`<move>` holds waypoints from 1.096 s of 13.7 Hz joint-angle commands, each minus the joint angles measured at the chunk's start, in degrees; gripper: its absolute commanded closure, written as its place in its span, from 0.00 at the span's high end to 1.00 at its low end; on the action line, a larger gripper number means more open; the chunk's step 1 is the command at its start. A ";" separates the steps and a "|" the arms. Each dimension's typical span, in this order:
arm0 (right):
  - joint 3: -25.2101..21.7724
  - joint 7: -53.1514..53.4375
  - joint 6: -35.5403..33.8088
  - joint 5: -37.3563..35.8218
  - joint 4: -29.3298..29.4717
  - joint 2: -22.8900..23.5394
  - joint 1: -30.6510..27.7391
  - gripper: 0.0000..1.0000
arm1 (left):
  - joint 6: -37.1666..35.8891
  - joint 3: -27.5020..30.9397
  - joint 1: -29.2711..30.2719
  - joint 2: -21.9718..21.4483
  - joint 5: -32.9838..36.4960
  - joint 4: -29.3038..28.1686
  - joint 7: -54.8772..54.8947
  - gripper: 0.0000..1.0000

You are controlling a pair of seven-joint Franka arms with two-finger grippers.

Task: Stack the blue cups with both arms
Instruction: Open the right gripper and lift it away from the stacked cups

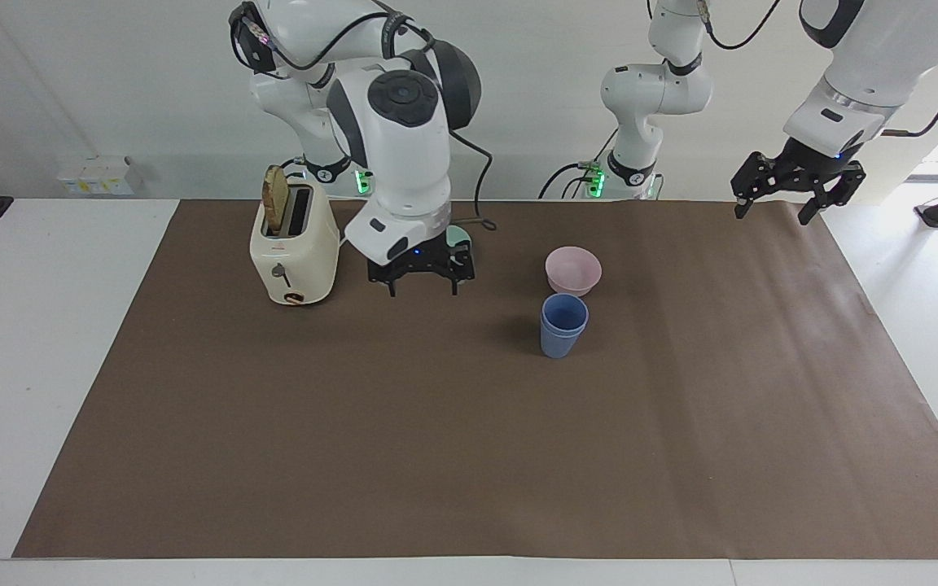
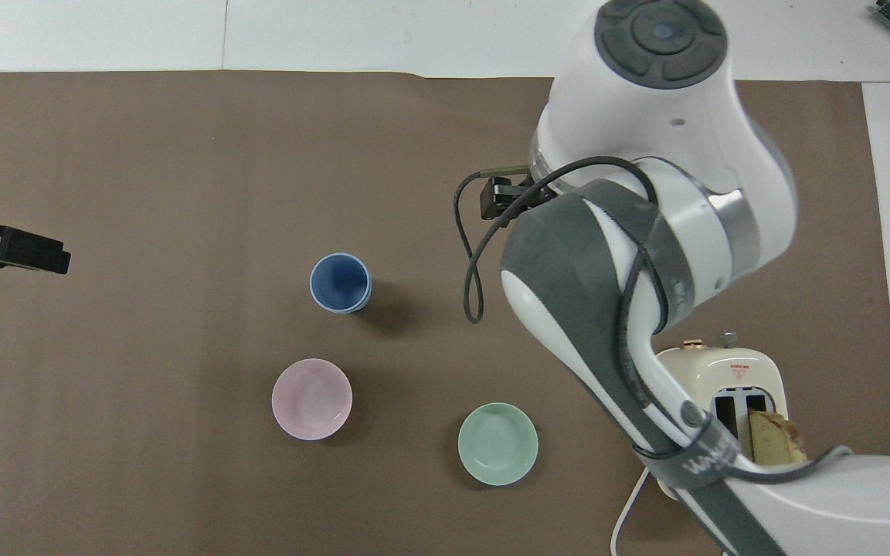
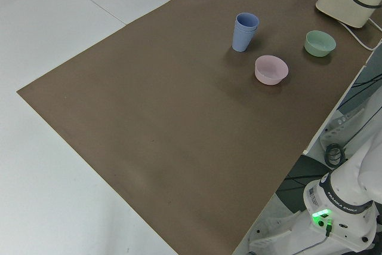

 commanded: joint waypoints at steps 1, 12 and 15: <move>1.16 -3.91 -3.44 -0.49 -0.61 -3.51 -4.61 1.00 | -0.73 -0.23 0.27 -0.75 0.48 -0.21 0.52 1.00; 0.90 -11.57 -7.41 6.07 -7.20 -14.50 -17.61 1.00 | -0.73 -0.23 0.27 -0.66 0.48 -0.04 0.69 1.00; 0.81 -12.96 -7.68 7.86 -7.81 -14.68 -20.34 1.00 | -0.73 -0.23 0.10 -0.66 0.48 0.05 0.43 1.00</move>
